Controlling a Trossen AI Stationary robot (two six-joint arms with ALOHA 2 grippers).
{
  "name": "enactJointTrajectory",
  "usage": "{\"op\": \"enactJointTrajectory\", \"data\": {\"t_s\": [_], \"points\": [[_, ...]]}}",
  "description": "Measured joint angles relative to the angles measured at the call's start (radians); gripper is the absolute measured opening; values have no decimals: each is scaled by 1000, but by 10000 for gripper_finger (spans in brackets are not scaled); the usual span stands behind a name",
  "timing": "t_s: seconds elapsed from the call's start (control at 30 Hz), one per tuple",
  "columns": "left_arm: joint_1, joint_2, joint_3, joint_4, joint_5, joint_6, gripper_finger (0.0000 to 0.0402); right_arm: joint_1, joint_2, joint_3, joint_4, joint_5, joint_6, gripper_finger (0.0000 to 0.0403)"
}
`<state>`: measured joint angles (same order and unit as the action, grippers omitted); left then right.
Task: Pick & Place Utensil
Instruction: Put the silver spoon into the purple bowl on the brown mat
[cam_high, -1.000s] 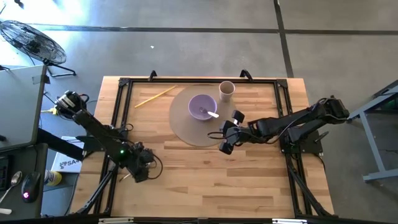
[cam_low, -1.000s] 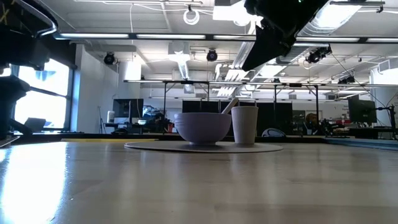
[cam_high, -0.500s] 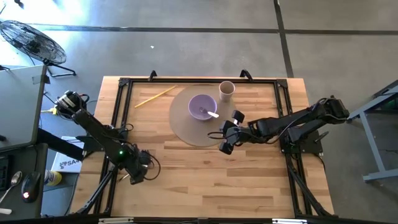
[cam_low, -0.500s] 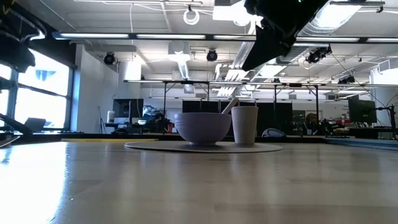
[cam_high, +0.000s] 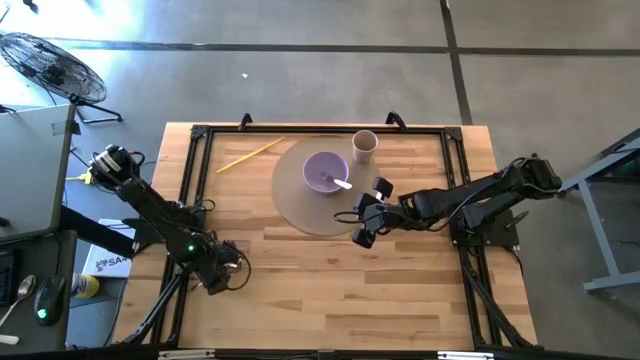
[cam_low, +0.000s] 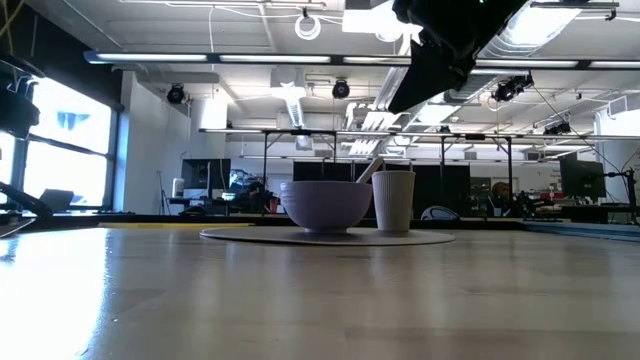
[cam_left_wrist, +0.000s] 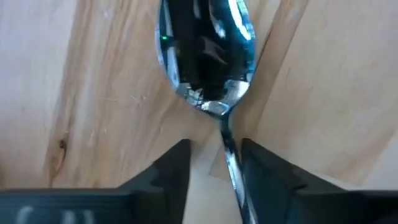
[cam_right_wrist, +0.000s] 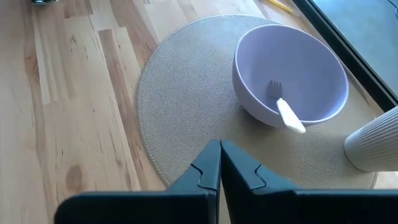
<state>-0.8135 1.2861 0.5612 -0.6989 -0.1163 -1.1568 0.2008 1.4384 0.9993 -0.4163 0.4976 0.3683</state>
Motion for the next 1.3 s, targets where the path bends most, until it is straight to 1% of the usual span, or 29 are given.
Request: {"op": "enactJointTrajectory", "data": {"t_s": [0.1,0.23,0.27,0.33,0.47,0.6,0.73,0.83,1.07,1.13,1.2,1.3], "points": [[0,0,-1,7,-46,21,85,0,0,0,1,0,0,4],[4,3,-3,30,-196,58,21,1,0,0,2,7,0,3],[3,3,-3,41,-224,75,13,3,0,0,3,13,1,2],[2,2,-3,81,-277,113,10,8,0,0,8,17,1,1],[39,2,-3,151,-341,211,22,31,0,0,30,19,17,4],[91,2,-3,225,-387,324,8,61,0,0,37,29,26,2],[127,2,-3,290,-384,415,4,90,0,0,38,54,62,3],[134,2,-3,290,-349,428,5,107,0,0,38,55,73,4],[130,-8,15,282,-197,443,5,122,0,0,40,68,77,4],[115,-8,15,282,-189,444,5,122,0,0,40,75,77,4],[100,-8,15,281,-203,427,7,122,0,0,40,76,77,3],[91,-8,14,273,-218,411,28,122,0,0,40,76,77,1]]}}
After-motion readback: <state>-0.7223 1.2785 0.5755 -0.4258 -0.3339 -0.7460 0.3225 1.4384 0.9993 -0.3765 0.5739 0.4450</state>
